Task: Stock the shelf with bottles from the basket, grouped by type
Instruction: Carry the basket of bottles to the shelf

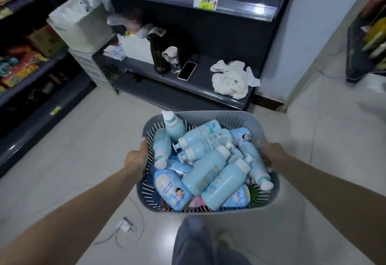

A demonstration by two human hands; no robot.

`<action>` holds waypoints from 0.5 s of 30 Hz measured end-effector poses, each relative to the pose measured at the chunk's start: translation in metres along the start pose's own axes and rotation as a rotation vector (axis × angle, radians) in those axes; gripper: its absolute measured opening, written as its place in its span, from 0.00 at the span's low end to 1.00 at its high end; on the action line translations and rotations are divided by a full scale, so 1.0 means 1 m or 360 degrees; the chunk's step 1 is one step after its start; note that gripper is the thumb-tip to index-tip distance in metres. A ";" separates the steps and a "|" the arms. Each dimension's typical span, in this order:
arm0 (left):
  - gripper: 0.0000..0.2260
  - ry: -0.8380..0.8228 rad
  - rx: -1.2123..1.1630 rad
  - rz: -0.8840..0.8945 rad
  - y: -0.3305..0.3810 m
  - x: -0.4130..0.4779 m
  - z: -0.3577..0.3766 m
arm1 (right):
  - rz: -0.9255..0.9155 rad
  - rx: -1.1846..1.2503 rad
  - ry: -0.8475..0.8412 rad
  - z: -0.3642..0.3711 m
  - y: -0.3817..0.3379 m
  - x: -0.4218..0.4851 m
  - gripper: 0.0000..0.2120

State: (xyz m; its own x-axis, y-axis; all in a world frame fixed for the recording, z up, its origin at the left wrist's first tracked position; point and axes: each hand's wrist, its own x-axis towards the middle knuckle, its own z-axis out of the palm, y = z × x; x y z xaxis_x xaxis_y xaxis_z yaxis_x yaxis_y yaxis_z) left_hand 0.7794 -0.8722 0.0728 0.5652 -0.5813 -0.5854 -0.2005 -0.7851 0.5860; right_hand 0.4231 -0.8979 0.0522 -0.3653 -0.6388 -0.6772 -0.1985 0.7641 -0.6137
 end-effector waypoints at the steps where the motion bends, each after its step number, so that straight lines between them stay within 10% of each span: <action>1: 0.38 -0.0036 0.0024 0.0021 0.012 0.011 0.006 | 0.0011 -0.0029 0.0026 0.000 -0.004 0.009 0.20; 15: 0.39 -0.0305 0.0505 0.0294 0.149 0.134 0.106 | 0.0327 0.0117 0.0214 0.007 -0.043 0.112 0.17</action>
State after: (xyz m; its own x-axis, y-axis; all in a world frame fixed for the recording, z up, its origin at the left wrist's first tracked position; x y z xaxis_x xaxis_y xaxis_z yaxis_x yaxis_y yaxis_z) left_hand 0.7409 -1.0901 0.0226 0.3432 -0.7243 -0.5979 -0.5383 -0.6734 0.5067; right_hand 0.3975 -1.0031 -0.0002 -0.5100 -0.4495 -0.7334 -0.0431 0.8649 -0.5001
